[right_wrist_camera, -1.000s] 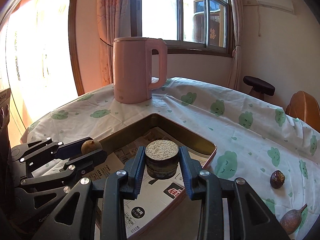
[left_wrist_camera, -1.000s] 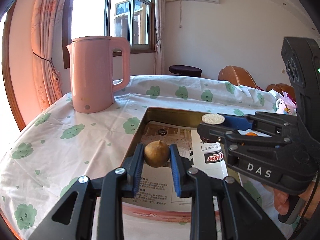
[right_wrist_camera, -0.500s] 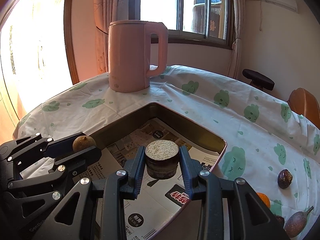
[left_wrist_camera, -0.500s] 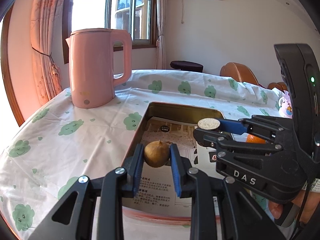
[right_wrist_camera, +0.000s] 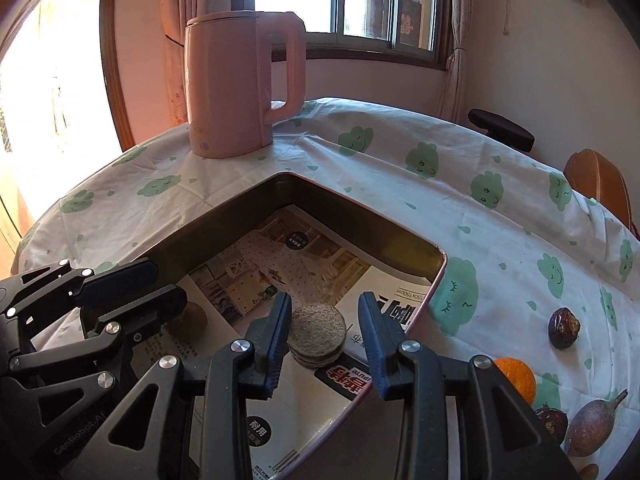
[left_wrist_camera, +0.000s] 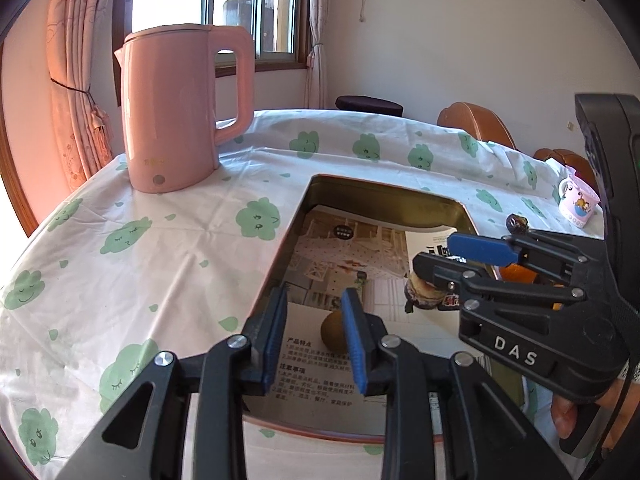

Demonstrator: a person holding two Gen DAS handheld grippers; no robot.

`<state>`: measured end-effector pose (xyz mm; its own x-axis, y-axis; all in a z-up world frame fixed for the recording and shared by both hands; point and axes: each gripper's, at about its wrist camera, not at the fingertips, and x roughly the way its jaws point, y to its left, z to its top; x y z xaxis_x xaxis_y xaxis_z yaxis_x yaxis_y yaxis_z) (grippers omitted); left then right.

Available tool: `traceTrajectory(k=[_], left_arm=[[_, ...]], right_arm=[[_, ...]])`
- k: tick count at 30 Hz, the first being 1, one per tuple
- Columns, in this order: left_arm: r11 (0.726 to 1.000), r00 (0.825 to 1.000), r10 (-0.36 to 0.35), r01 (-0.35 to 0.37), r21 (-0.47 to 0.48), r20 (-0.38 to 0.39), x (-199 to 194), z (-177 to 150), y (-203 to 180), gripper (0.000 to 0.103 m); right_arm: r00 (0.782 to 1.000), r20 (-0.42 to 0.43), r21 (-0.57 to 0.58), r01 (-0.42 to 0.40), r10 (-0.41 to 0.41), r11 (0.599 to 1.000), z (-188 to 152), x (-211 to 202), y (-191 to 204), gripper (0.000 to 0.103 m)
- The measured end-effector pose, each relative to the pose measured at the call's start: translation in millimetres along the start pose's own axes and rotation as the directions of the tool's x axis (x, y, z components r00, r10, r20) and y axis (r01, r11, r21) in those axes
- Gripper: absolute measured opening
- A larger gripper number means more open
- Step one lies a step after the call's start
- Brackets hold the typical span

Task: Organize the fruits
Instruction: 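Lower and release the brown fruit with the left tool while the right tool releases the cake into the tin, then grasp the large orange with the left tool while the right tool grasps the dark cake roll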

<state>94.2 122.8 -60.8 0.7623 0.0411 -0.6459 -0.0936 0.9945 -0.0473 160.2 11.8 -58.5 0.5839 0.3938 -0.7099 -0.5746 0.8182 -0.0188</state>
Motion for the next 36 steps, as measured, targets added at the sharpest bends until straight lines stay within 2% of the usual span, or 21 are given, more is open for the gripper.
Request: traceTrajectory(k=[6, 8, 11, 15, 17, 19, 24, 30, 33, 36], left_arm=[[1.000, 1.000, 0.014, -0.014, 0.011, -0.005, 2, 1, -3, 0.031], [1.000, 1.000, 0.025, -0.025, 0.018, 0.001, 1, 1, -5, 0.032], [0.999, 0.998, 0.034, -0.036, 0.036, 0.055, -10, -1, -10, 0.042], [0.999, 0.990, 0.051, -0.052, 0.005, 0.131, -27, -3, -8, 0.066], [0.999, 0.987, 0.044, -0.044, -0.008, 0.151, -34, -4, -7, 0.067], [0.999, 0.985, 0.033, -0.031, -0.019, 0.168, -40, -4, -9, 0.067], [1.000, 0.978, -0.005, 0.007, -0.008, 0.210, -55, -6, -28, 0.073], [0.996, 0.968, -0.080, 0.070, 0.052, 0.239, -68, -11, -69, 0.076], [0.991, 0.968, -0.112, 0.093, 0.093, 0.223, -66, -15, -92, 0.076], [0.985, 0.973, -0.132, 0.107, 0.139, 0.191, -59, -22, -116, 0.076]], right_arm=[[1.000, 0.006, 0.055, -0.002, 0.002, 0.998, -10, -11, -5, 0.038], [1.000, 0.011, 0.048, -0.009, 0.008, 0.999, -12, -13, -3, 0.041], [1.000, 0.019, 0.033, 0.002, -0.002, 0.999, -12, -14, 0, 0.046], [0.994, 0.107, 0.039, 0.016, -0.020, 0.999, -11, -35, -3, 0.055], [0.989, 0.148, 0.038, 0.019, -0.024, 0.999, -12, -50, -8, 0.061], [0.983, 0.183, 0.044, 0.025, -0.032, 0.999, -15, -66, -15, 0.074], [0.975, 0.213, 0.062, 0.053, -0.065, 0.997, -33, -99, -38, 0.075], [0.956, 0.242, 0.100, 0.145, -0.166, 0.984, -72, -139, -75, 0.075], [0.945, 0.245, 0.151, 0.185, -0.218, 0.971, -91, -153, -95, 0.075], [0.953, 0.215, 0.168, 0.180, -0.215, 0.969, -106, -153, -106, 0.075]])
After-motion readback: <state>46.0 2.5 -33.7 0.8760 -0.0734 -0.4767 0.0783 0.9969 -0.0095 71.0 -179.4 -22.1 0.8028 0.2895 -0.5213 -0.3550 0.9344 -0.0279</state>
